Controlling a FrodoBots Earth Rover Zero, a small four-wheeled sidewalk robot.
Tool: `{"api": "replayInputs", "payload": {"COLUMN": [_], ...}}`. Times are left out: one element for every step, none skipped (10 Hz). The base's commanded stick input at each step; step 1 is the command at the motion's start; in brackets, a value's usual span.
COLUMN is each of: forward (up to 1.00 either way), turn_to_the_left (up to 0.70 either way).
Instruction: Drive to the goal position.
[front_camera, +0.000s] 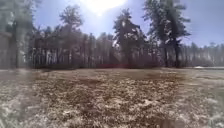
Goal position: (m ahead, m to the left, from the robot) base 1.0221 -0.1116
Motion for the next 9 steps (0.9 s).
{"api": "replayInputs", "payload": {"forward": [0.50, 0.50, 0.50, 0.50, 0.50, 0.50, 0.50, 0.50, 0.50], "turn_to_the_left": [0.00, 0.00, 0.00, 0.00, 0.00, 0.00, 0.00, 0.00, 0.00]}}
